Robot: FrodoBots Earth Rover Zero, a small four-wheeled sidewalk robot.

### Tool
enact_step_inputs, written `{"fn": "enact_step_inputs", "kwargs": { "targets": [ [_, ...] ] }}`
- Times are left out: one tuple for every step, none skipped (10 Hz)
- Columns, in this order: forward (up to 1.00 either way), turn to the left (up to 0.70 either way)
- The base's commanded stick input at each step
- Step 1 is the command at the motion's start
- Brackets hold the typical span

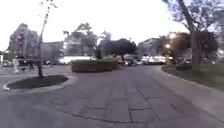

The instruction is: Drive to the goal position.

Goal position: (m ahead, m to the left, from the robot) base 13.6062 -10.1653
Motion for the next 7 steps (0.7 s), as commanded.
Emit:
{"fn": "enact_step_inputs", "kwargs": {
  "targets": [
    [0.70,0.00],
    [0.70,0.00],
    [0.70,0.00],
    [0.70,0.00],
    [0.70,0.00],
    [0.70,0.00],
    [0.70,0.00]
  ]
}}
